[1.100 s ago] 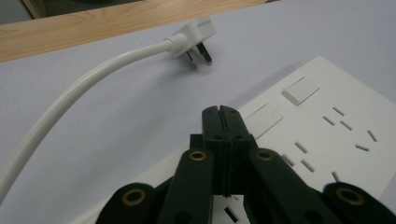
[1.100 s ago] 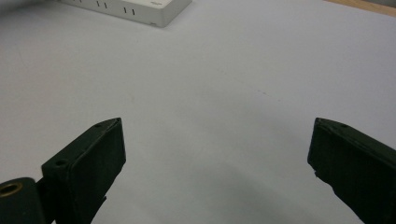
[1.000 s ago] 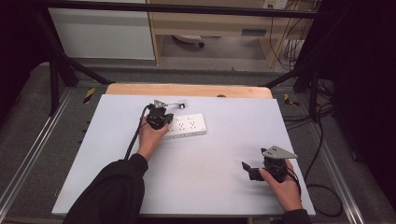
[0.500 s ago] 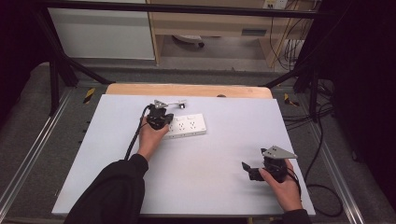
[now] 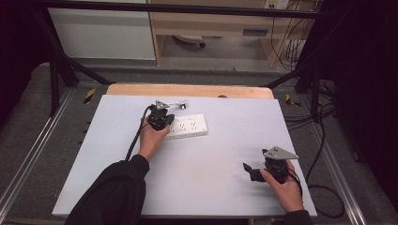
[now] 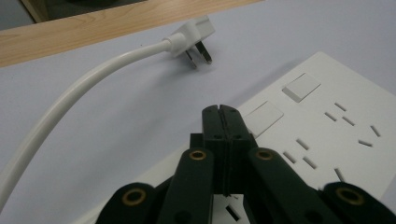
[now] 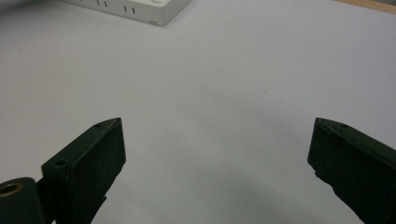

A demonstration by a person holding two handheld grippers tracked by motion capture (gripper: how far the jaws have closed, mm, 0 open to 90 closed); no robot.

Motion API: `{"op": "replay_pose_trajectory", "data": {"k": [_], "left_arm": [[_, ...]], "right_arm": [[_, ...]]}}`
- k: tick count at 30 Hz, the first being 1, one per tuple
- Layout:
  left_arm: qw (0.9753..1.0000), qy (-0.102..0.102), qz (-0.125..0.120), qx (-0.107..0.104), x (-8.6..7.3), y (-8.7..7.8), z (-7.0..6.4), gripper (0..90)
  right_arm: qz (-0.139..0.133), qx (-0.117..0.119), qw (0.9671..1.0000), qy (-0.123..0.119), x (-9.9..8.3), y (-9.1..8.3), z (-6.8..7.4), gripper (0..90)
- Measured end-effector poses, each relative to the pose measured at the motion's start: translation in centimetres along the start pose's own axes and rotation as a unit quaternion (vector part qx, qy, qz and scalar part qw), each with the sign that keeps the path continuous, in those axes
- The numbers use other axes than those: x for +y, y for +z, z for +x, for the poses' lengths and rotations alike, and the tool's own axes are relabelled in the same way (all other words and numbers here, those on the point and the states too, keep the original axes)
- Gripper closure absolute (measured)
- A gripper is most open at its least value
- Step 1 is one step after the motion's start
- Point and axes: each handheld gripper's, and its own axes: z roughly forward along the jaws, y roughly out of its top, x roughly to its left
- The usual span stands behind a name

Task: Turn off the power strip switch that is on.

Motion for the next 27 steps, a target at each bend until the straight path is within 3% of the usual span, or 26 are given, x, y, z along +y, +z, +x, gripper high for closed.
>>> {"op": "replay_pose_trajectory", "data": {"k": [16,27], "left_arm": [[1.0,0.006,0.002,-0.007,-0.03,0.3,-0.46,90.0],[1.0,-0.005,-0.006,-0.005,-0.25,0.2,-0.43,90.0]], "right_arm": [[-0.001,0.0,1.0,0.0,0.0,-0.02,0.01,4.6],[0.0,0.0,1.0,0.001,-0.01,-0.02,-0.02,4.6]]}}
